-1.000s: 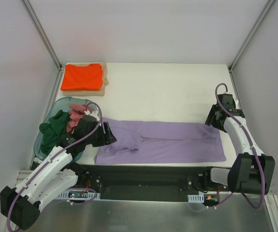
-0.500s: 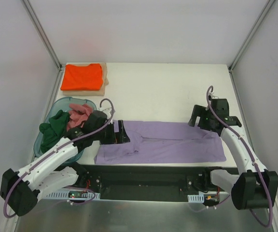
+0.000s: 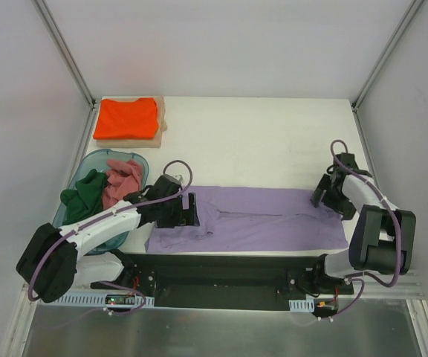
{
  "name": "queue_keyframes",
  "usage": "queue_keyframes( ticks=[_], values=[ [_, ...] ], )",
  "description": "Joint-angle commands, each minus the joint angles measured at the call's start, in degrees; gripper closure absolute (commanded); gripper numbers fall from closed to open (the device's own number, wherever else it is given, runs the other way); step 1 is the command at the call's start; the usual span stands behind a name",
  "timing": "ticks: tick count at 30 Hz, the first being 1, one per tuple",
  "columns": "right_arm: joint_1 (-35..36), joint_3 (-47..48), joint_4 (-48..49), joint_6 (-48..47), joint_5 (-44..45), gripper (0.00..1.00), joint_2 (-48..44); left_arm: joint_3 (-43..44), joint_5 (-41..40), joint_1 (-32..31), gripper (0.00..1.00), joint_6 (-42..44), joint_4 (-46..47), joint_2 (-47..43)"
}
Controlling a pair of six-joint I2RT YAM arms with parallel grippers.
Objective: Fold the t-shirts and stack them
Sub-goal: Fold the other side of the tshirt into a rectangle, then rotate the tshirt 90 degrees
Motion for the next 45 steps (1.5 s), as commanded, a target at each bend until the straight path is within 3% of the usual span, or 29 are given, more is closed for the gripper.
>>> queue_keyframes(
  ticks=[1,5,10,13,16,19,25,30,35,38,42,45],
  values=[
    [-7.47,5.17,-4.18,3.58,15.57,0.04,-0.92,-1.21,-3.92,0.86,0.01,0.38,0.44,2.18],
    [-8.10,6.15,-2.27,2.00,11.47,0.04,-4.95,-0.86,-4.19,1.13,0.01,1.08,0.35,3.41],
    [-6.70,0.62,5.64,-0.55,-11.87,0.04,-12.25,2.38,-4.54,1.57,0.01,0.64,0.35,5.96],
    [-1.01,-2.55,8.55,-1.26,-20.44,0.04,-15.59,4.93,-4.62,1.74,0.01,-0.50,0.26,7.80],
    [10.30,-4.84,10.22,-1.78,-20.81,0.04,-17.96,6.43,-4.98,1.74,0.01,-2.43,0.09,8.51],
    [17.02,-6.94,11.89,-0.39,-21.69,0.04,-17.80,7.75,-4.63,1.74,0.01,-3.49,0.17,9.83],
    [19.58,-11.87,17.78,2.87,-23.89,0.04,-13.06,11.70,-2.35,3.14,0.01,-4.90,0.96,19.30],
    [19.67,-13.89,18.49,4.80,-22.65,0.04,-8.92,21.79,3.19,9.11,0.01,-1.56,2.11,31.95],
    [20.81,-19.16,18.75,9.02,-22.56,0.04,-12.77,40.67,9.86,11.76,0.01,0.81,2.19,46.01],
    [25.10,-21.53,18.75,10.86,-24.76,0.04,-15.15,57.09,12.94,12.11,0.01,1.78,0.80,58.21],
    [33.54,-23.21,19.88,17.01,-25.64,0.04,-15.16,86.16,21.63,13.26,0.01,-2.51,-0.62,76.67],
    [43.45,-20.42,24.98,21.50,-28.36,0.04,-10.61,110.85,23.41,13.52,0.01,-8.47,0.17,91.87]
  ],
)
